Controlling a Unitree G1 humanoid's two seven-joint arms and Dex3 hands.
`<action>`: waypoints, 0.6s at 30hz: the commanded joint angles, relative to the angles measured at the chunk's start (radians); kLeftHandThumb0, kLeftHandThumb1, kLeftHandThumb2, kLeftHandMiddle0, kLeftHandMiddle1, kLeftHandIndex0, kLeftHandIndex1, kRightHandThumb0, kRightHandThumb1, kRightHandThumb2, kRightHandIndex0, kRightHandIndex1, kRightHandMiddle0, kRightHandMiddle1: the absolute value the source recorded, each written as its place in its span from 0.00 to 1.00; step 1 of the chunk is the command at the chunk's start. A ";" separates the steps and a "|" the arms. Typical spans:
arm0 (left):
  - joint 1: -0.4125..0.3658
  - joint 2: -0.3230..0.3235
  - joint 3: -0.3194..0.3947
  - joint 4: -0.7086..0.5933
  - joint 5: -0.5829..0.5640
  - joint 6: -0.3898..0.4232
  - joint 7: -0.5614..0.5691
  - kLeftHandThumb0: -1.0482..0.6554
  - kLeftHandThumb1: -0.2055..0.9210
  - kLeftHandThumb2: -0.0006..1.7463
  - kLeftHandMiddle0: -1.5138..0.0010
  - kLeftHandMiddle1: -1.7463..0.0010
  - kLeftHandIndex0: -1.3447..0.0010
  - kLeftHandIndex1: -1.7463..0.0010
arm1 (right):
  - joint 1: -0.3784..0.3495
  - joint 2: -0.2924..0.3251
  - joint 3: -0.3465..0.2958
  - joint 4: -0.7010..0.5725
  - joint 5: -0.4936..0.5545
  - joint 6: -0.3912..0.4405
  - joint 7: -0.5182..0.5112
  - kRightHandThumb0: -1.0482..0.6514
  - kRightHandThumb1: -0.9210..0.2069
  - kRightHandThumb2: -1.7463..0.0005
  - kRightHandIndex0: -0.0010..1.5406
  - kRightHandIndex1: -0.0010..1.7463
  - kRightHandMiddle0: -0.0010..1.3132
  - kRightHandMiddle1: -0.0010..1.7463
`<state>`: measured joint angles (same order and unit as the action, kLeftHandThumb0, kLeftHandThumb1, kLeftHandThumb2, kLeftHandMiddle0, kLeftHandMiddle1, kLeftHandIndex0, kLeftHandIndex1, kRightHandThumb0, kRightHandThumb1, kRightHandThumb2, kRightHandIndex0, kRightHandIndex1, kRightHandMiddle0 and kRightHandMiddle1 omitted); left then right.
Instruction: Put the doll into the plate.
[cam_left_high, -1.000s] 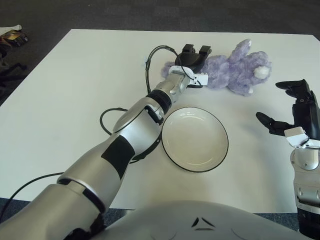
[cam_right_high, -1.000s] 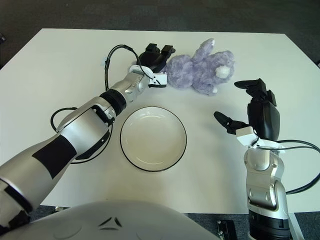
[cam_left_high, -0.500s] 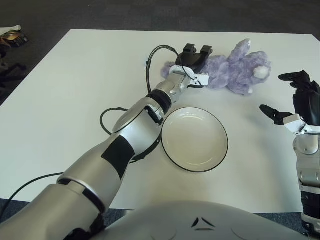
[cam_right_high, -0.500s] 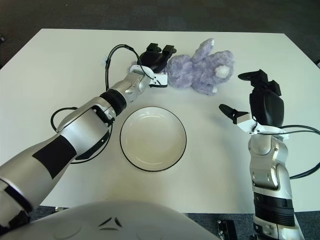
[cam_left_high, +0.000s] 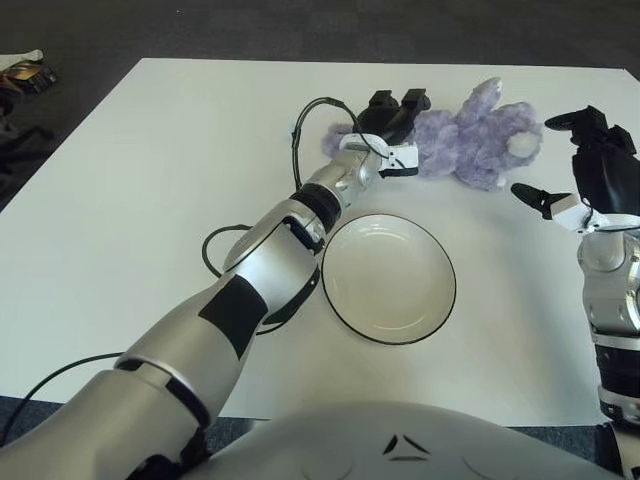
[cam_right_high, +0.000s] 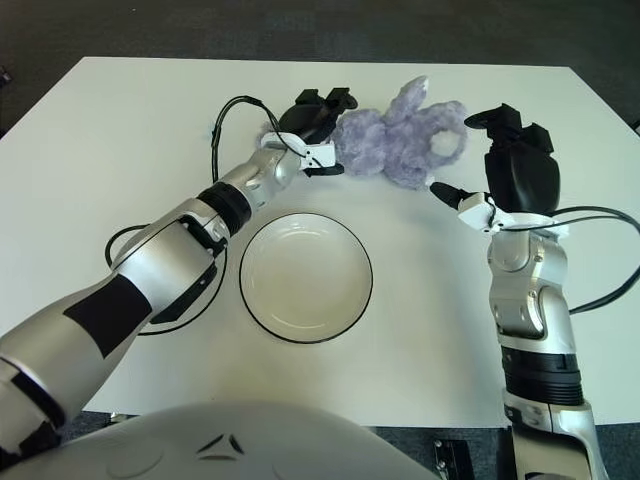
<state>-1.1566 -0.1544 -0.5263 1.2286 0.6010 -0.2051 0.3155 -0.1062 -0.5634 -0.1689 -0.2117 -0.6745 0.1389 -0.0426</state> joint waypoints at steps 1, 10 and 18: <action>0.017 0.003 0.016 -0.012 -0.011 -0.019 0.005 0.35 0.35 0.59 0.99 0.26 1.00 0.35 | -0.036 -0.040 0.025 0.012 -0.047 0.035 0.040 0.34 0.59 0.43 0.11 0.54 0.00 0.60; 0.010 0.003 0.022 -0.029 -0.007 -0.008 -0.003 0.34 0.35 0.58 1.00 0.21 1.00 0.37 | -0.099 -0.112 0.061 0.119 -0.046 -0.015 0.061 0.15 0.39 0.61 0.14 0.55 0.00 0.46; 0.010 -0.003 0.033 -0.034 -0.017 0.009 -0.038 0.37 0.33 0.59 1.00 0.30 1.00 0.44 | -0.168 -0.173 0.095 0.223 -0.015 -0.083 0.116 0.08 0.30 0.69 0.12 0.57 0.00 0.37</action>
<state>-1.1544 -0.1529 -0.5011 1.2042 0.5923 -0.2111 0.2962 -0.2405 -0.7000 -0.0916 -0.0178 -0.7013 0.0862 0.0426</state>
